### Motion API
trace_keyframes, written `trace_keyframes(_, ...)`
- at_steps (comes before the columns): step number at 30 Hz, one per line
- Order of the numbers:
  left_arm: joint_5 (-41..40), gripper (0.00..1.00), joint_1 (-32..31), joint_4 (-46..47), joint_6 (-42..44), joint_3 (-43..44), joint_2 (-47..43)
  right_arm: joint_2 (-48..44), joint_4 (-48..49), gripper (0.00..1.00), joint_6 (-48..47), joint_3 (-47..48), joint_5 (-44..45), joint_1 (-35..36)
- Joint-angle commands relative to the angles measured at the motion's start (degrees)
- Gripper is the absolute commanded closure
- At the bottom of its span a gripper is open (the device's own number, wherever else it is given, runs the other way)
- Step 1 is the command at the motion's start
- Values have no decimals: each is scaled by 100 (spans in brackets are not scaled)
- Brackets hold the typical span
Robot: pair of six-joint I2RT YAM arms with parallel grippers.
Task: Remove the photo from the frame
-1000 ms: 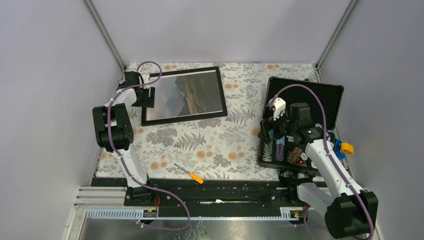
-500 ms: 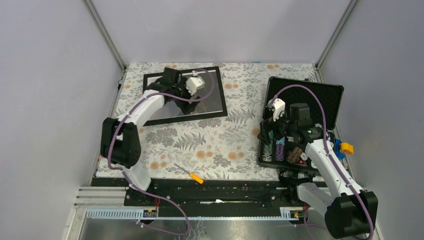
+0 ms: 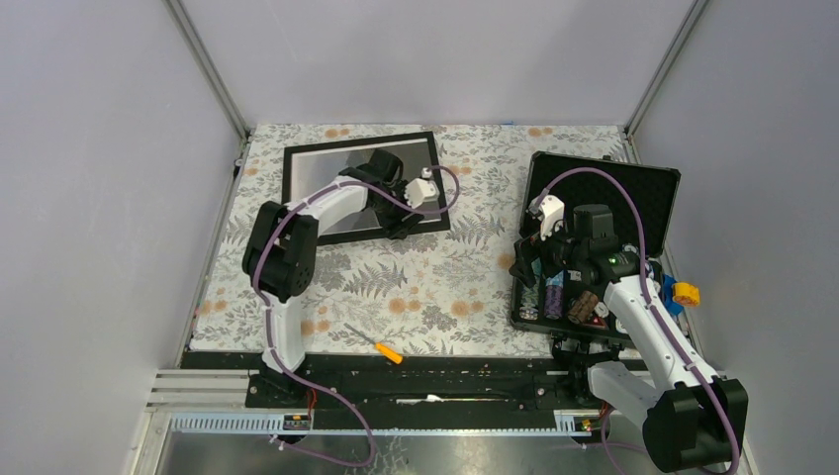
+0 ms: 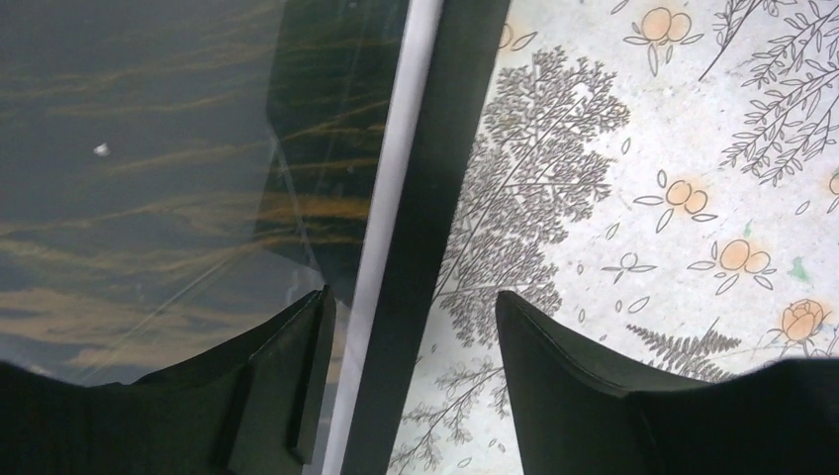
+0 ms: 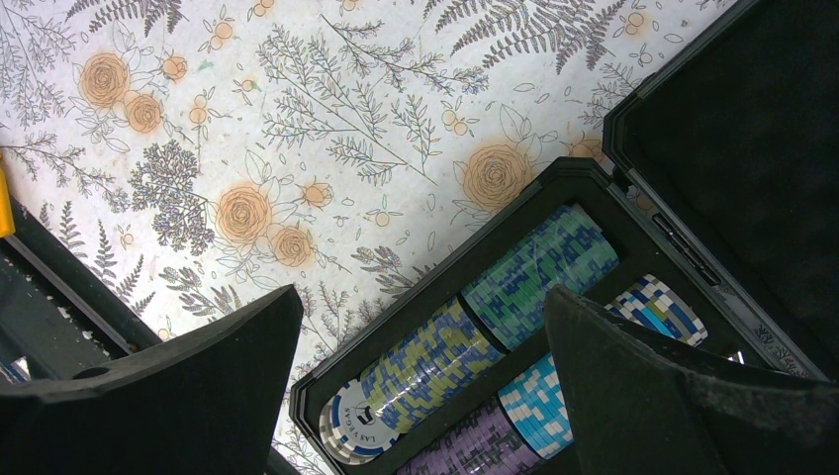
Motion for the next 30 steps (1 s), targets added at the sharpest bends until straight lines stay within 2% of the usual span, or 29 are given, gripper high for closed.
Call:
trace_keyframes(1,-217,40,-203,42,309,177,233,-98,6,0,-87,129,-76,52)
trace_keyframes(5,-321,60,-341,40,633,-166,131,-133,6,0,-86,120,-87,47)
trace_keyframes(10,-373,78,-510,37,1227,-1129,-476,-104,15,0,-85,156,-131,52)
trace_keyframes(13,-366,85,-574,36,1781,-1835,-985,-28,16,0,-47,242,-250,52)
trace_keyframes(15,-341,89,-597,-64,2456,-2319,-1463,69,7,0,-46,353,-360,52)
trace_keyframes(18,-438,90,-622,-537,3363,-2815,-1939,412,-17,0,35,634,-418,57)
trace_keyframes(20,-522,88,-631,-674,3727,-3101,-2273,706,-138,0,11,919,-527,92)
trace_keyframes(23,-658,83,-633,-299,3705,-3458,-2801,1137,-152,0,143,1417,-439,220)
trace_keyframes(25,-642,69,-595,68,3206,-3486,-3110,1455,-132,0,227,1789,-295,376)
trace_keyframes(28,-248,43,-353,117,2072,-3106,-3483,1986,-112,0,341,2508,-9,647)
trace_keyframes(30,201,32,-19,95,1298,-2867,-3849,2392,-111,0,383,3048,229,883)
